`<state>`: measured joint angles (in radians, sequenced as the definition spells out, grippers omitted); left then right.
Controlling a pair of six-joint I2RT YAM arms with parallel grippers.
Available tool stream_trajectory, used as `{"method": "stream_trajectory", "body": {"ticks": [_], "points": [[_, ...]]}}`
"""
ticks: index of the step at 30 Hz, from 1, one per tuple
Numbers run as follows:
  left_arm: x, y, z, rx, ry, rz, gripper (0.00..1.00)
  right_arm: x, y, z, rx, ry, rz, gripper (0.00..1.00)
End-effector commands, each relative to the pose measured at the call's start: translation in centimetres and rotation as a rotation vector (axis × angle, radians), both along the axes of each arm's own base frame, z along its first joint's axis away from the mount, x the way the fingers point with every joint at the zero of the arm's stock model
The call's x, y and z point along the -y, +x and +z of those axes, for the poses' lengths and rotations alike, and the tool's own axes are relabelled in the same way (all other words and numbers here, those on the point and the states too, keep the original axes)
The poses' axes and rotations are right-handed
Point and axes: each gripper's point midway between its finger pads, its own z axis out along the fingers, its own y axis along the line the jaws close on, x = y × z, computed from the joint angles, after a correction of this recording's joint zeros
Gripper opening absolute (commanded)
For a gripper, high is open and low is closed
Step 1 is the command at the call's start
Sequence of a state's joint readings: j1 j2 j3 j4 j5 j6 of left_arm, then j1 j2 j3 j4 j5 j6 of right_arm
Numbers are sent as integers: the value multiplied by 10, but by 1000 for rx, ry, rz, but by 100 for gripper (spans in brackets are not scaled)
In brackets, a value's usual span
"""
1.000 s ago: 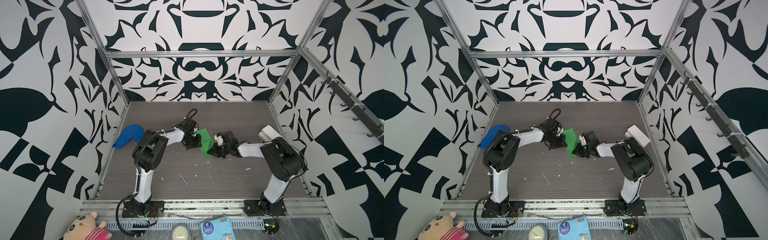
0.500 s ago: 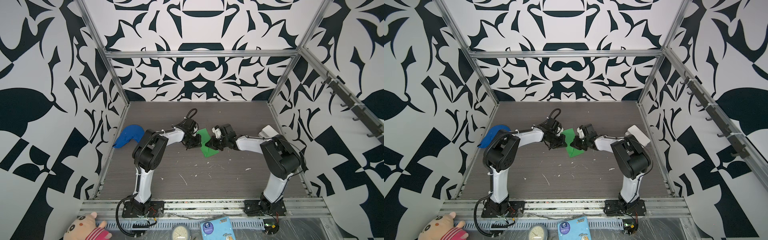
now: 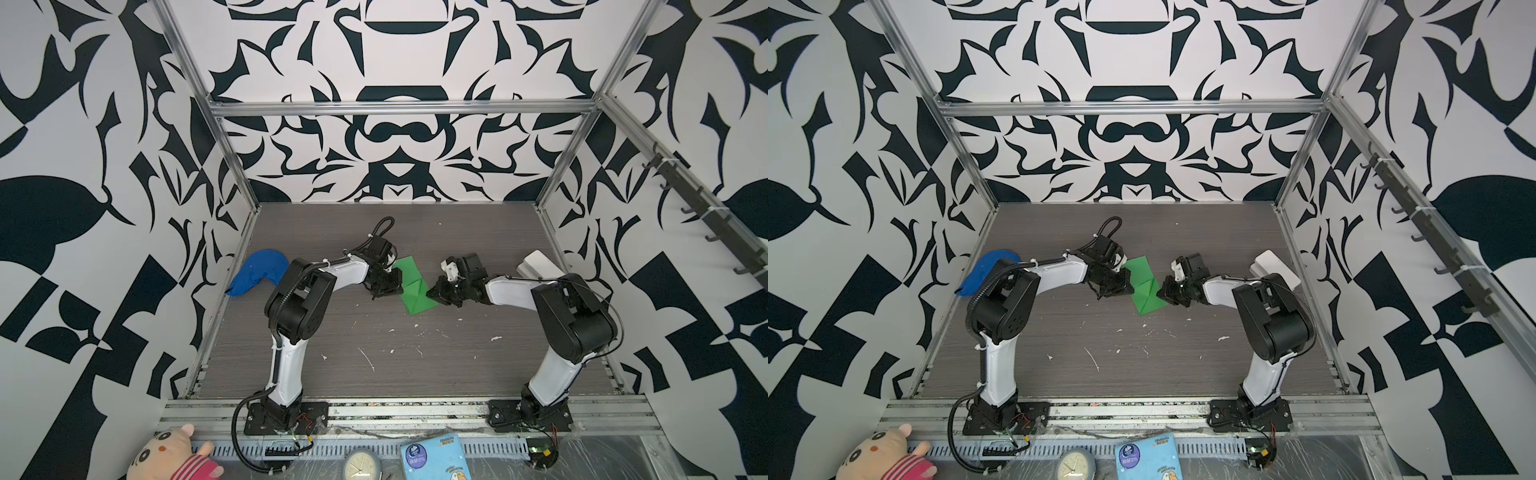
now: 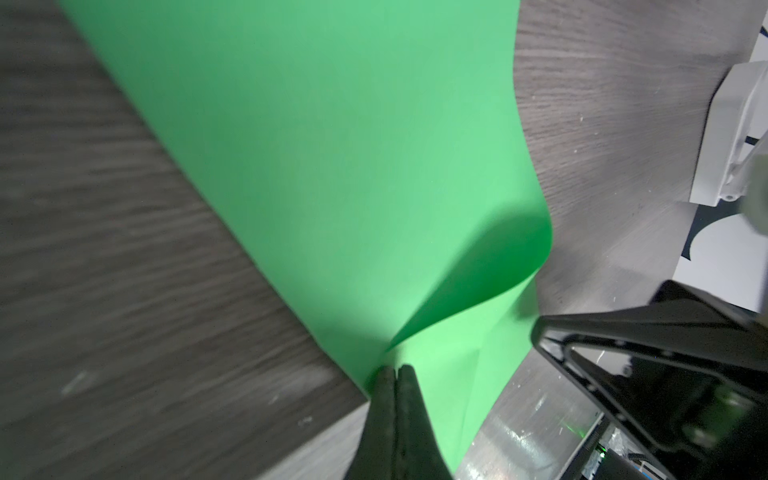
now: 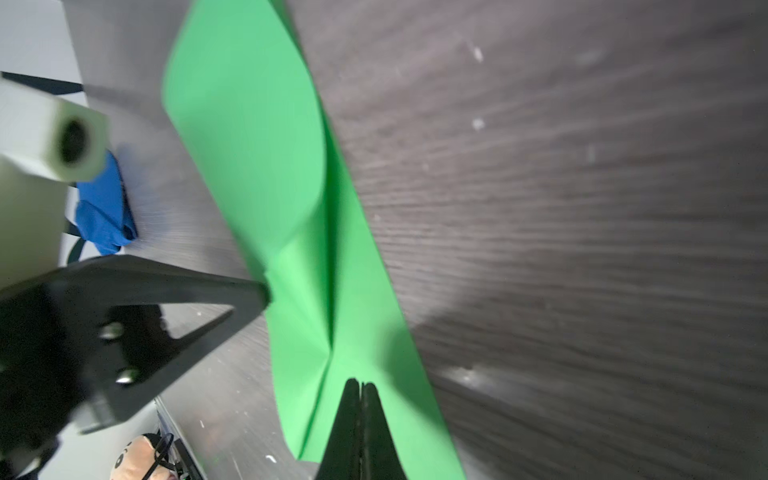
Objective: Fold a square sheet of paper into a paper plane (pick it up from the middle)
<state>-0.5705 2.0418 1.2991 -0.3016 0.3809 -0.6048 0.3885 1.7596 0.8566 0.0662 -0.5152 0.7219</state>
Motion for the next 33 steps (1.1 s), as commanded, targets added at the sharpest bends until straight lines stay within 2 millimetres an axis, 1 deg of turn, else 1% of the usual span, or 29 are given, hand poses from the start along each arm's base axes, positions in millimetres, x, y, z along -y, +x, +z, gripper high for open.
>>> {"method": "stream_trajectory", "body": {"ticks": [1,3,7,9,11,15,18,20,22,24,25,27,28,30,33], "points": [[-29,-14,-44,-89,158,20,0,-23,22,36,111,50,59,0],[-29,-14,-43,-88,156,18,0,-30,28,31,96,66,79,0],[-29,-14,-44,-90,158,15,0,-38,36,18,72,71,112,0],[-30,-15,-44,-92,160,13,0,-40,37,13,61,70,126,0],[-30,-16,-46,-94,165,13,0,-38,38,8,58,54,123,0],[-33,-18,-48,-97,174,9,0,-14,38,-7,43,-1,74,0],[-34,-20,-52,-104,181,3,0,7,36,-12,35,-24,33,0],[-34,-21,-53,-104,182,0,0,18,36,-9,48,-40,10,0],[-34,-20,-53,-100,182,-5,0,24,37,1,75,-67,3,0],[-33,-19,-52,-96,177,-11,0,18,41,18,116,-45,11,0],[-32,-19,-51,-94,175,-14,0,11,41,26,135,-29,25,0],[-31,-18,-51,-90,174,-21,0,-5,39,34,154,-15,67,0],[-31,-18,-51,-89,174,-24,0,-14,37,34,153,-10,96,0],[-31,-17,-50,-84,176,-33,0,-28,35,26,130,1,136,0],[-31,-17,-50,-85,182,-43,0,-35,38,15,102,10,149,0]]}}
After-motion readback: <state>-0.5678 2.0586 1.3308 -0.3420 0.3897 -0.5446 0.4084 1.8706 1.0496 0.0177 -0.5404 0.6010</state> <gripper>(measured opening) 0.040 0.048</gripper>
